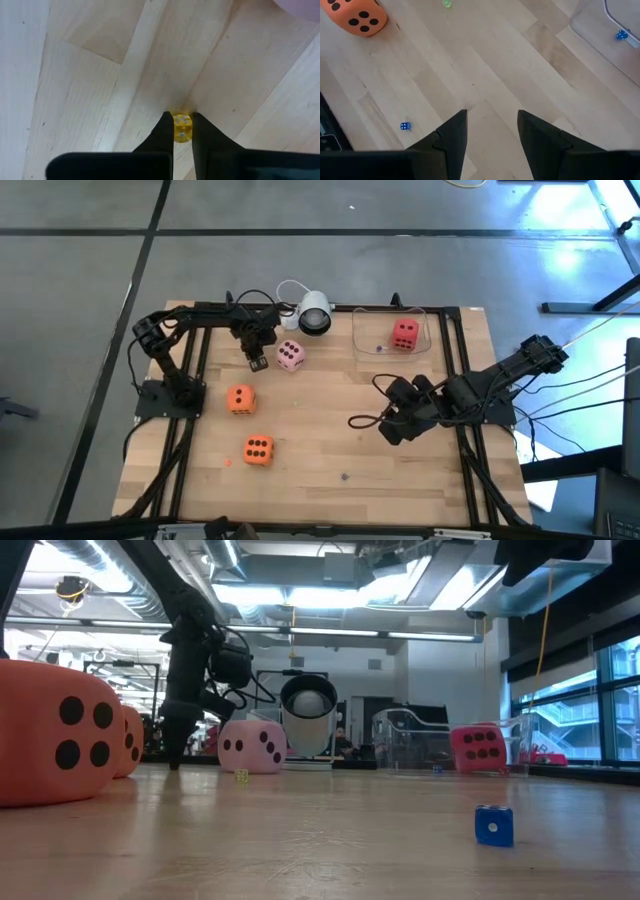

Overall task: Pick & Place Dice
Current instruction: Put the small yellow dice into the transparent container

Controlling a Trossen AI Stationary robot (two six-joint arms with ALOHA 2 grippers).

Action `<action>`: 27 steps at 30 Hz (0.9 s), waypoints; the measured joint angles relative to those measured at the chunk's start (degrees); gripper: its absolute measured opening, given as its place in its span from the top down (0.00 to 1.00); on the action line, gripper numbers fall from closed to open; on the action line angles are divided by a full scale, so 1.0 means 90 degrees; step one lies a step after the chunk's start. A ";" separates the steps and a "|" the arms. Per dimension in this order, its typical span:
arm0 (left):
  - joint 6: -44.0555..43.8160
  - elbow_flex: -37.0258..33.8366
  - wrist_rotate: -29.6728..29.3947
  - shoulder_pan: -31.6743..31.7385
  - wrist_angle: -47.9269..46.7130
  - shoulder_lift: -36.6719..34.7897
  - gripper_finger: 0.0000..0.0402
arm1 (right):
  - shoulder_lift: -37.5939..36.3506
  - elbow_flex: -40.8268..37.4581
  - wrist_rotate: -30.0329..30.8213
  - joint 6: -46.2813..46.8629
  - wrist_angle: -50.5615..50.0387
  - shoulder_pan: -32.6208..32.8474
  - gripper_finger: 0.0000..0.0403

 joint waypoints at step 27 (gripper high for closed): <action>-0.1486 0.0781 0.1046 -0.0198 -0.1244 -0.2531 0.97 | 0.0000 -0.0002 0.0602 -0.0024 0.0004 0.0000 0.57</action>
